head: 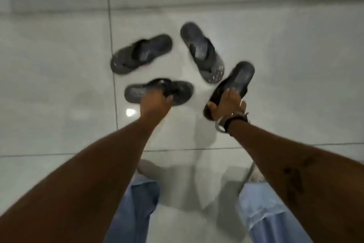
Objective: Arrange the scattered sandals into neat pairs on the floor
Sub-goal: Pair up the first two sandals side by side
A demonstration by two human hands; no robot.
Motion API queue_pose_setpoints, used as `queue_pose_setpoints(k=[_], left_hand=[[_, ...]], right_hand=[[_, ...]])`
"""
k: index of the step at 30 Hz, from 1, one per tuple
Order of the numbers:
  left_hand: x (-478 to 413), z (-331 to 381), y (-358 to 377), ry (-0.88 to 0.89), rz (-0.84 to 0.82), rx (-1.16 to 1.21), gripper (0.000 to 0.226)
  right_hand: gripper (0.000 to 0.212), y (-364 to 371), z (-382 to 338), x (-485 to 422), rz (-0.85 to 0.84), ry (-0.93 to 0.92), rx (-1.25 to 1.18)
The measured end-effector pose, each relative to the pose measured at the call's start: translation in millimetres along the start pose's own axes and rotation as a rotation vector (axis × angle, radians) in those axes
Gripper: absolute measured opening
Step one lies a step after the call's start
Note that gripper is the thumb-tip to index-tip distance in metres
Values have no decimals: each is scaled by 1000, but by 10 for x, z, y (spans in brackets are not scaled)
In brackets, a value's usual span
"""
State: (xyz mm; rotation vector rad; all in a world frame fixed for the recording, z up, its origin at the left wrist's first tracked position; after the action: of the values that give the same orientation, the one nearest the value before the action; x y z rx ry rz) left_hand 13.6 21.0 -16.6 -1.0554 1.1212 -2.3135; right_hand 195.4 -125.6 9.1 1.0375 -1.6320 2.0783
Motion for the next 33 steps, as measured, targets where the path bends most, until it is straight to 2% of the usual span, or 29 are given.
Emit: queue_pose_setpoints(k=[2, 5, 7, 10, 12, 15, 18, 20, 23, 25, 28, 29, 31, 33], left_hand=[[-315, -62, 220, -150, 112, 12, 49], [-671, -83, 344, -348, 121, 69, 51], [-769, -84, 410, -423, 132, 162, 46], [-785, 29, 390, -447, 108, 171, 40], [-664, 232, 400, -395, 41, 122, 37], [-419, 607, 411, -220, -40, 93, 27], [-295, 985, 518, -45, -107, 41, 22], [-254, 1262, 649, 129, -124, -60, 19], [-296, 1761, 783, 327, -125, -116, 14], [-393, 2046, 867, 405, -165, -184, 19], [-641, 2371, 995, 491, -161, -171, 21], [-728, 2429, 1038, 495, -156, -162, 21], [-878, 2558, 1138, 478, -182, -164, 19], [-972, 2656, 1222, 452, -184, -166, 18]], right_hand=[[70, 250, -9, -317, 91, -42, 74], [47, 465, -22, -639, 152, -67, 94], [37, 534, -50, -717, 118, -51, 35], [35, 445, -104, -779, 3, -6, -33], [35, 353, -65, -755, -31, -14, -12], [32, 167, 100, -768, -38, -30, 29], [35, -57, 345, -781, -172, -72, -163], [43, -167, 544, -868, -78, -83, -209], [33, -323, 861, -1079, -12, -21, 105], [27, -367, 1038, -1222, -31, -11, 142], [9, -415, 1270, -1374, -8, 7, 4], [13, -401, 1317, -1414, 20, -4, -4], [36, -352, 1433, -1484, 26, -10, 8], [33, -317, 1505, -1510, 19, -51, 57]])
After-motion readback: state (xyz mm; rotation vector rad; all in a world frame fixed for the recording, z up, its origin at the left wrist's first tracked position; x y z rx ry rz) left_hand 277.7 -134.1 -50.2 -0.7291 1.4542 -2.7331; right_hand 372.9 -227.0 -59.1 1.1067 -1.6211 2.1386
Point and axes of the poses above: each hand's wrist, its own x-axis away from the middle knuckle, its own y-axis out of the palm, z = x × y, the point moved 3 cm from there along -x, towards the middle knuckle, and after that the axes turned 14 degrees about y, right-handed, at the moved point
